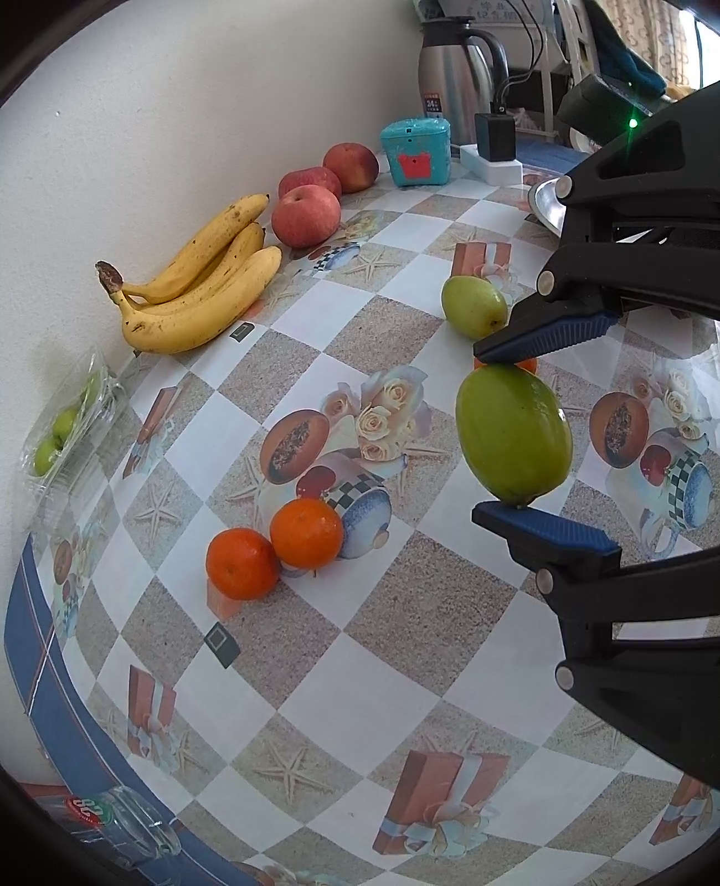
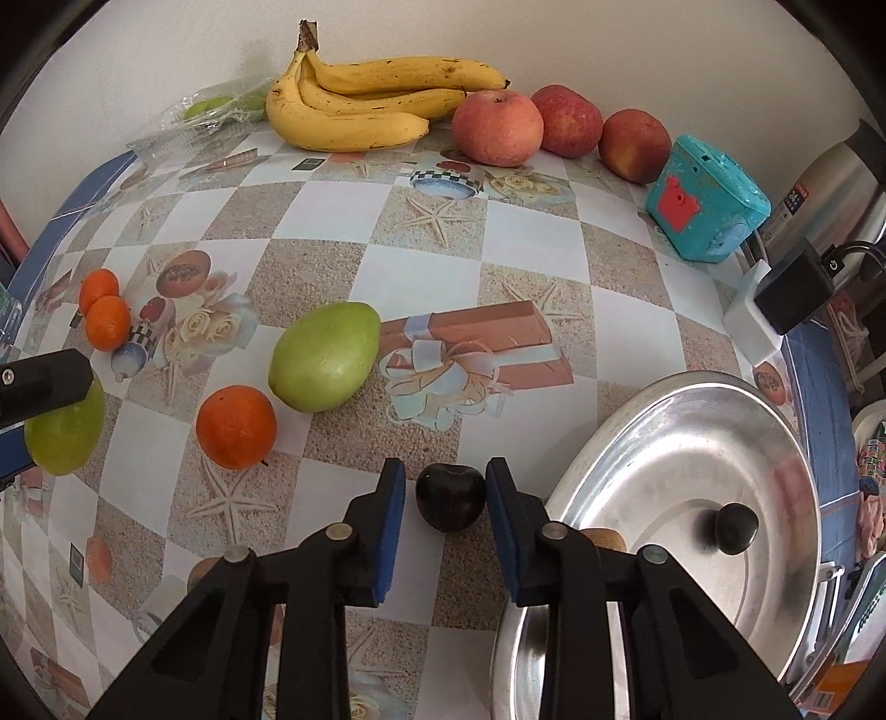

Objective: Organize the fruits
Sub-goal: 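Grasp a dark plum with the right gripper while the left holds the pear, then carry the pear and plum over the steel bowl and open both grippers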

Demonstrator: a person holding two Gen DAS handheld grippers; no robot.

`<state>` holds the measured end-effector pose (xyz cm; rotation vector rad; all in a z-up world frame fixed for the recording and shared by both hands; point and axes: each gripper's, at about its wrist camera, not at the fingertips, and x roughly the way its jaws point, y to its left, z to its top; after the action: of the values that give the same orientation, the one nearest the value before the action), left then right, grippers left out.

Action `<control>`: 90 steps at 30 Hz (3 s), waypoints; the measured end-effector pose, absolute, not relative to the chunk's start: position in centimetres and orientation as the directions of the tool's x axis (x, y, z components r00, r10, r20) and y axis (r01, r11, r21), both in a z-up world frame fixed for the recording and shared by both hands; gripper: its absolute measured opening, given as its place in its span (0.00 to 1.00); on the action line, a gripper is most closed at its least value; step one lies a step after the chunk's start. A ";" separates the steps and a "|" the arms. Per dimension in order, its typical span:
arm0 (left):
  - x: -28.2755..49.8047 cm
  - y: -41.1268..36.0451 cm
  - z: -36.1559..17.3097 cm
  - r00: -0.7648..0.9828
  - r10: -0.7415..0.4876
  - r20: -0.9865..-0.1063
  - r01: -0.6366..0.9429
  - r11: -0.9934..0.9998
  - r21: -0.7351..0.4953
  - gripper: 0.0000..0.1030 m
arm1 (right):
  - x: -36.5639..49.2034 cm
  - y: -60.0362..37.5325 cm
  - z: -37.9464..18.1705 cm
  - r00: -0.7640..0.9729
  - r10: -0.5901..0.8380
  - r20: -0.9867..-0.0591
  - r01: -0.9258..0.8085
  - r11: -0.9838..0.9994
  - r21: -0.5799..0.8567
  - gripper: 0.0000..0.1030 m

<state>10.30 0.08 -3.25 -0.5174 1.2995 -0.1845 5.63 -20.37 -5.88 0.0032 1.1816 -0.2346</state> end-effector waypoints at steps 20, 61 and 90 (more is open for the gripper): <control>10.3 -0.2 -2.5 0.292 -0.406 -0.866 -0.143 0.877 -0.459 0.53 | 5.2 -21.0 -3.0 0.444 -0.021 -0.896 0.227 0.970 0.089 0.25; -2.2 -23.2 -2.8 0.106 -0.345 -0.933 0.486 0.836 -0.254 0.53 | -5.2 -37.5 0.5 0.389 -0.189 -0.902 0.583 0.808 0.082 0.26; 0.2 -20.2 -3.2 0.125 -0.344 -0.931 0.394 0.878 -0.272 0.66 | -4.6 -37.5 -1.6 0.329 -0.153 -0.932 0.588 0.805 0.075 0.55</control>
<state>0.22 -20.19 -3.17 0.0447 1.3416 -0.5384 -4.60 -37.48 -1.56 0.4427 1.1405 -0.5064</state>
